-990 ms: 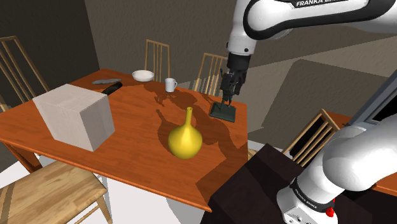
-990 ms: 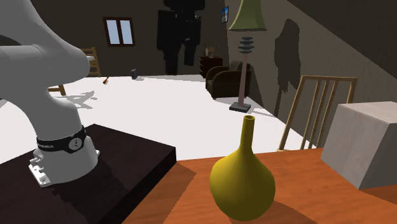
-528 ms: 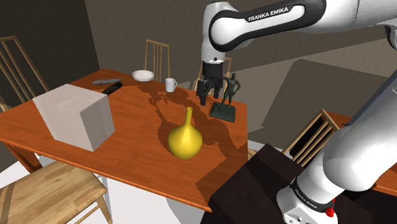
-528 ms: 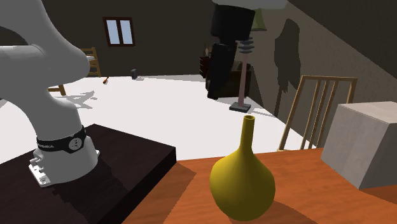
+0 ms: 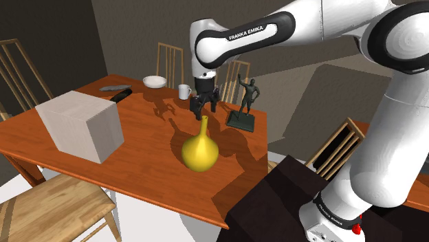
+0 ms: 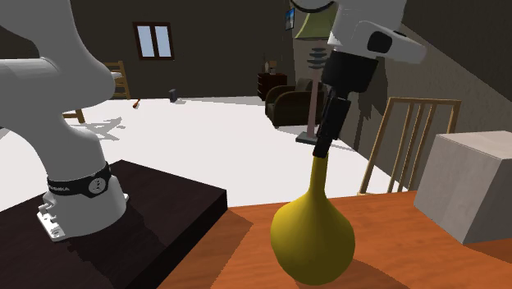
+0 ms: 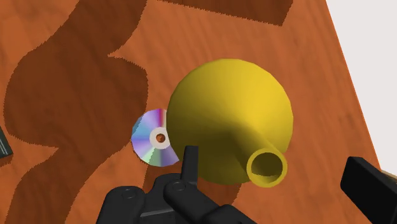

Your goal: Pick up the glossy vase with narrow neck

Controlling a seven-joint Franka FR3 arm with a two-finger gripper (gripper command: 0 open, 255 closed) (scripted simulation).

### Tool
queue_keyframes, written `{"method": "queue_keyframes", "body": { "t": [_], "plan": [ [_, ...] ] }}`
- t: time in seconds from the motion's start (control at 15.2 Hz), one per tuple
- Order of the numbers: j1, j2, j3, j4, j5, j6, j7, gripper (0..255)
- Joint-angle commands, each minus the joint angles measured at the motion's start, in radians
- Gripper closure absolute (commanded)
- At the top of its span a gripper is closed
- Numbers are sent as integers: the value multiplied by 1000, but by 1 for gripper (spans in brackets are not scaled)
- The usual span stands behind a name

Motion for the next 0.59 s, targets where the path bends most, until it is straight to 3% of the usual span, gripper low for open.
{"method": "queue_keyframes", "body": {
  "t": [0.0,0.46,0.53],
  "plan": [
    [3,25,0,3,-7,19,5,0],
    [5,56,-3,-33,-14,85,9,0],
    [4,55,-3,-34,-14,85,8,255]
  ]
}}
